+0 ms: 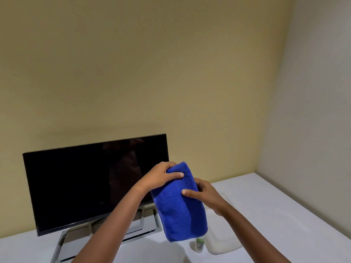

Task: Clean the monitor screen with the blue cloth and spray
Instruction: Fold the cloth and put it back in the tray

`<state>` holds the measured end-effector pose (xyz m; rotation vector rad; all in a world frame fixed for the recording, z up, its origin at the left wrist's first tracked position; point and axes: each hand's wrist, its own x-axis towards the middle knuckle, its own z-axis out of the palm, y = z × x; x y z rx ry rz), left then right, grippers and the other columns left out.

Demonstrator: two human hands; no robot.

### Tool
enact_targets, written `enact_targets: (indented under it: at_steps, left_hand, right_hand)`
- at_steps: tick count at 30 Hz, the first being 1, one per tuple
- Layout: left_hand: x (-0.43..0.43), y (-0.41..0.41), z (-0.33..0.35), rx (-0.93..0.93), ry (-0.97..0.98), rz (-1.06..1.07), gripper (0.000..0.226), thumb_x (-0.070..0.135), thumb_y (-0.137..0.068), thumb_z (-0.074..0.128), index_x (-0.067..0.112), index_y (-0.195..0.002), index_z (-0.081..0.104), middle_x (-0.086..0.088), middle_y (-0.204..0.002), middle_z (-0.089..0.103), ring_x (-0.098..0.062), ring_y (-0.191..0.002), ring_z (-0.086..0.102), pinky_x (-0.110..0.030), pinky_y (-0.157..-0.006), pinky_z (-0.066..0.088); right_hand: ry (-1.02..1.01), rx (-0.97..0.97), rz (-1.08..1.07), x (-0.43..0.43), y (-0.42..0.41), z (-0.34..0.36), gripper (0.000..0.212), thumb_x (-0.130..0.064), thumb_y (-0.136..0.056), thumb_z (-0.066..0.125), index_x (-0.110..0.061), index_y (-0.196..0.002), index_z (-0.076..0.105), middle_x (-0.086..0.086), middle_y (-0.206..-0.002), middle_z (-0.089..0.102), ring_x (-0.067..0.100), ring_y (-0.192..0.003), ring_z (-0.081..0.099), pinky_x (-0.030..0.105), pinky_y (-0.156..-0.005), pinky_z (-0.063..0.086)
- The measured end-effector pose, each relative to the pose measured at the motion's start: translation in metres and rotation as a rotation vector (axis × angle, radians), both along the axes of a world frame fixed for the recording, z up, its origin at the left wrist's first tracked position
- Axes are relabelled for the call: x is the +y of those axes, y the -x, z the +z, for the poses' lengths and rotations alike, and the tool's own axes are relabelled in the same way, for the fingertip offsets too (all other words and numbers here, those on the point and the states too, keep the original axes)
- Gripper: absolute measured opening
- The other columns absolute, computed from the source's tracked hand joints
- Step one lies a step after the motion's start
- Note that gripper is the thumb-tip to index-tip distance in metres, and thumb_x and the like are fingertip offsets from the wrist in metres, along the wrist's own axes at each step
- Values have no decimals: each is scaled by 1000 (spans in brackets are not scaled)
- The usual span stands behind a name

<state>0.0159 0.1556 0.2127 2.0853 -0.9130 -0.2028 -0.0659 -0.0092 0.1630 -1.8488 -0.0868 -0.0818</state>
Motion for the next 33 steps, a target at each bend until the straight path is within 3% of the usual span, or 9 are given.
enact_targets:
  at_steps: [4,7,11,17,21,26,29,33]
  left_hand:
    - [-40,-15,-9,22,54,47,20,33,-86,58,19,-73,56,4,-70,56,-11,-64,52,-25,-65,41]
    - [-70,-25,-19,19,97,99,21,36,-86,58,18,-76,57,5,-70,57,-12,-64,54,-25,-63,42]
    - [-108,-40,-40,42,112,204,27,39,-89,52,17,-102,59,0,-98,60,-17,-89,57,-29,-77,44]
    - [-151,-56,-96,160,-44,348,35,29,-94,43,10,-123,50,-12,-119,57,-24,-101,56,-29,-81,43]
    - [-166,-57,-142,257,-248,391,40,25,-93,43,10,-130,42,-16,-130,50,-27,-111,54,-27,-86,42]
    - [-175,-56,-177,336,-391,353,52,24,-94,42,9,-141,27,-14,-143,40,-27,-127,44,-30,-97,40]
    - [-176,-59,-191,379,-431,346,52,19,-92,45,6,-140,28,-15,-140,43,-28,-122,48,-32,-93,45]
    - [-176,-60,-206,436,-467,372,50,15,-89,52,8,-136,37,-14,-136,46,-27,-110,57,-29,-84,49]
  right_hand:
    - [57,38,-28,-40,-4,-6,49,-38,-70,72,-25,-115,58,-4,-115,64,16,-106,61,34,-93,50]
    - [111,34,-68,-69,-10,-13,40,-41,-74,65,-29,-111,55,-9,-111,63,13,-102,60,30,-89,49]
    - [180,25,-162,-112,-23,-26,16,-30,-89,59,-32,-105,55,-10,-104,64,11,-94,62,28,-83,49]
    - [219,113,-317,-161,-39,-65,17,-25,-91,54,-26,-108,52,-8,-100,64,8,-87,61,20,-69,45]
    - [242,220,-352,-175,-50,-110,22,-21,-92,51,-17,-114,49,-2,-104,61,18,-90,59,26,-73,46]
    - [125,393,-292,-177,-61,-154,26,-20,-94,50,-14,-119,47,5,-116,58,20,-98,57,30,-83,47]
    - [69,511,-257,-179,-70,-170,29,-18,-95,46,-11,-123,44,9,-123,55,22,-101,55,32,-87,47]
    - [223,609,-190,-180,-77,-185,31,-11,-96,39,-6,-126,40,14,-126,52,21,-99,51,33,-91,44]
